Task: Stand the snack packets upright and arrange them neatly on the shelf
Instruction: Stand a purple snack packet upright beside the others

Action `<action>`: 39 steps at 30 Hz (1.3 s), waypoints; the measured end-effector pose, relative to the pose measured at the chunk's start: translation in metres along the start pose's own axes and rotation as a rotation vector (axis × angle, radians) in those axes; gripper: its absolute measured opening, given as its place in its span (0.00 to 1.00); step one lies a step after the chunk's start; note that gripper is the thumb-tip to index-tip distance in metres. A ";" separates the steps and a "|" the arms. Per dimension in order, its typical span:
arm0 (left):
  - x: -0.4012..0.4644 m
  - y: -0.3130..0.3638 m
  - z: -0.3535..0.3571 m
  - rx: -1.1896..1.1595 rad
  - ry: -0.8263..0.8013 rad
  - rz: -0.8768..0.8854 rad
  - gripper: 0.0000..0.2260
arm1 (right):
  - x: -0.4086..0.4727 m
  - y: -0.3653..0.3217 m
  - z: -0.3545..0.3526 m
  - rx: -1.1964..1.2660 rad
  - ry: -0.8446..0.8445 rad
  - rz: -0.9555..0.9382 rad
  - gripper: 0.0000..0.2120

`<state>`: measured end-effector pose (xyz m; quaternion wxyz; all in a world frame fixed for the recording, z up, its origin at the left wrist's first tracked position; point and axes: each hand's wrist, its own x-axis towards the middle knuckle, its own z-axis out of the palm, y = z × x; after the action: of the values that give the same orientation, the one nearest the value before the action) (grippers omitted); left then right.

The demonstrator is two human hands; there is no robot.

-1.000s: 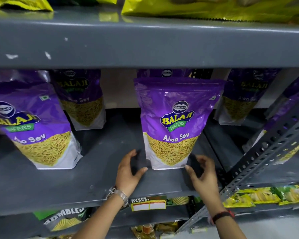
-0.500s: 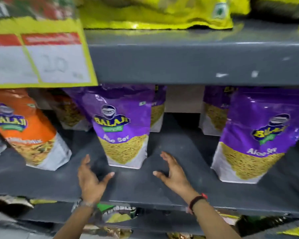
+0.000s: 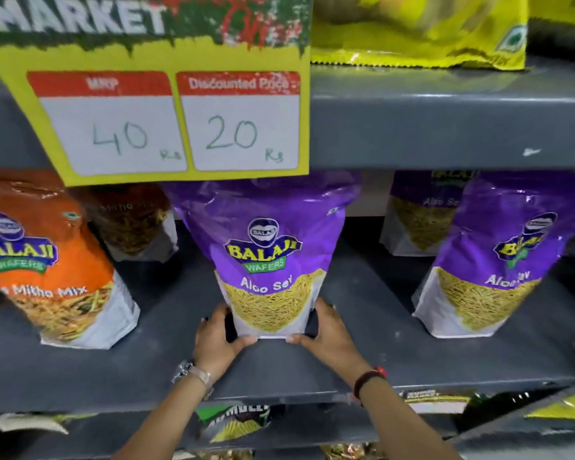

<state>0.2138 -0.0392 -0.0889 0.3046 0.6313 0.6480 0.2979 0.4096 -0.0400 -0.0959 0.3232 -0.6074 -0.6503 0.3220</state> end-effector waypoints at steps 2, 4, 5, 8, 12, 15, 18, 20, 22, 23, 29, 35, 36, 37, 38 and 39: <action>-0.007 0.003 0.007 0.036 0.004 0.012 0.44 | -0.008 0.006 -0.010 -0.015 -0.010 0.017 0.31; -0.012 0.004 0.011 0.099 0.013 0.037 0.42 | -0.013 0.010 -0.016 -0.016 -0.001 0.046 0.30; -0.014 0.004 0.013 0.135 0.018 0.054 0.41 | -0.015 0.011 -0.018 -0.009 0.005 0.059 0.30; -0.015 0.001 0.015 0.198 0.028 0.081 0.41 | -0.022 0.011 -0.018 0.011 0.028 0.070 0.31; -0.013 -0.006 0.015 0.215 -0.008 0.067 0.41 | -0.028 0.010 -0.015 -0.012 0.084 0.072 0.28; -0.012 -0.009 0.016 0.211 -0.026 0.058 0.39 | -0.029 0.012 -0.013 -0.014 0.105 0.082 0.27; -0.012 -0.012 0.017 0.216 -0.021 0.079 0.40 | -0.031 0.013 -0.012 -0.027 0.107 0.090 0.27; -0.011 -0.015 0.018 0.216 -0.015 0.100 0.40 | -0.033 0.012 -0.012 -0.032 0.108 0.098 0.27; -0.010 -0.018 0.019 0.222 -0.018 0.106 0.40 | -0.034 0.012 -0.013 -0.033 0.105 0.103 0.27; -0.009 -0.020 0.020 0.222 -0.020 0.108 0.40 | -0.035 0.011 -0.013 -0.027 0.105 0.105 0.27; -0.013 -0.018 0.019 0.195 -0.048 0.116 0.40 | -0.039 0.009 -0.016 0.035 0.104 0.078 0.33; -0.043 -0.017 0.005 -0.112 0.183 0.117 0.31 | -0.065 0.000 -0.015 -0.005 0.470 -0.096 0.23; -0.049 -0.021 -0.001 -0.130 0.236 0.106 0.29 | -0.070 -0.006 -0.011 -0.029 0.470 -0.158 0.20; -0.056 -0.025 -0.008 -0.131 0.285 0.094 0.28 | -0.074 -0.013 -0.006 -0.046 0.447 -0.205 0.18; -0.061 -0.028 -0.017 -0.124 0.331 0.080 0.29 | -0.078 -0.019 0.000 -0.057 0.417 -0.246 0.17; -0.066 -0.035 -0.028 -0.118 0.386 0.068 0.30 | -0.079 -0.027 0.008 -0.063 0.383 -0.288 0.17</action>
<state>0.1712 -0.1060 -0.0966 0.2010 0.5651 0.6541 0.4608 0.3916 -0.1210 -0.0812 0.4643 -0.5681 -0.6667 0.1312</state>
